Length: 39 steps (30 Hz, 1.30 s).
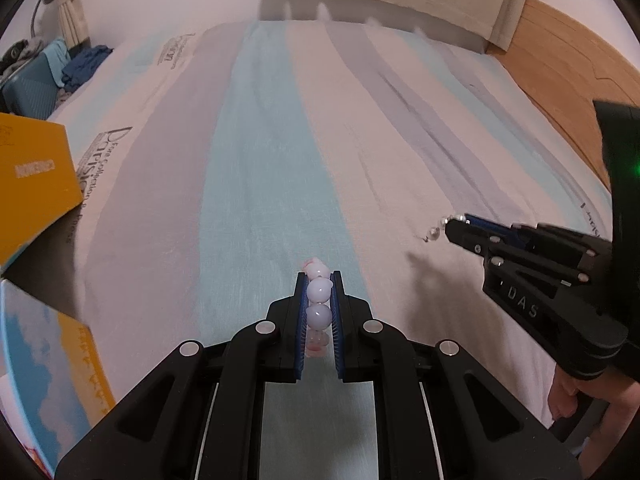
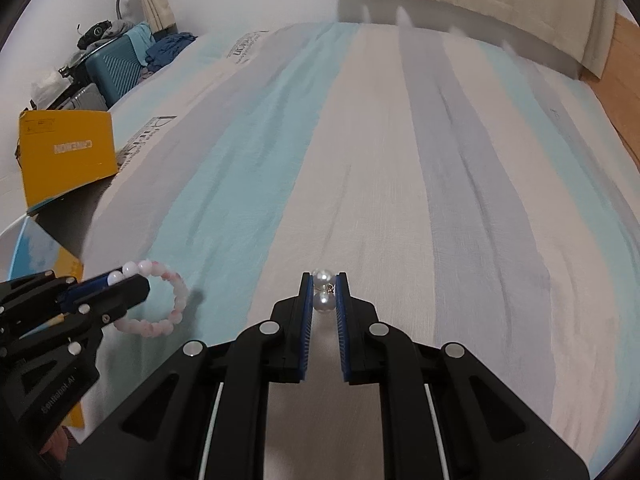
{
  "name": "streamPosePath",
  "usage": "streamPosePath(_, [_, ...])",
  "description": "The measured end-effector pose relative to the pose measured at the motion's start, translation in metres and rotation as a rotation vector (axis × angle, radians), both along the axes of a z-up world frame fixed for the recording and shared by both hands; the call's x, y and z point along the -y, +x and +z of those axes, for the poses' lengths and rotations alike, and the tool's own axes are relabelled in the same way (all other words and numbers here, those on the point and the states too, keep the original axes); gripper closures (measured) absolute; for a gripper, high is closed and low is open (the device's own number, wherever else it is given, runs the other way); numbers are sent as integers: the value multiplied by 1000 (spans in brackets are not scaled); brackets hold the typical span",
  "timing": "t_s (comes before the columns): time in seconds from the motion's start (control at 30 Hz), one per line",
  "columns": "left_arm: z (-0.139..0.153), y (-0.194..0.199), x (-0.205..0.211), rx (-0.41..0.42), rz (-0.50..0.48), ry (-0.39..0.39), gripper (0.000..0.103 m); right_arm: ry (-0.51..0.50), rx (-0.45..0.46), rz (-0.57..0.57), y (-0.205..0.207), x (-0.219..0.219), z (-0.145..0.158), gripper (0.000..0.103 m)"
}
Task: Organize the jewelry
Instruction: 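Lift and carry both held items over the white cardboard box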
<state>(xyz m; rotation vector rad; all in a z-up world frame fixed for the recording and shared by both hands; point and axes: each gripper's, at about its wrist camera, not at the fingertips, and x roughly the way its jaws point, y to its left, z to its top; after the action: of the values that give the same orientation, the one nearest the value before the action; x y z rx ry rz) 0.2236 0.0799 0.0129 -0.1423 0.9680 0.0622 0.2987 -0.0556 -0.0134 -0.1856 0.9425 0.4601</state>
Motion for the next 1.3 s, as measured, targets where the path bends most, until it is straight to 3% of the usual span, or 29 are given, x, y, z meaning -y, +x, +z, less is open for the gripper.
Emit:
streamPosePath(0.63, [56,-86,-3,37,13,-3,93,40,-43,34,-87,-15,53,92])
streamPosePath(1.3, [116,-209,-73,121,138,20,93,44,9,181,-197,-107,111,92])
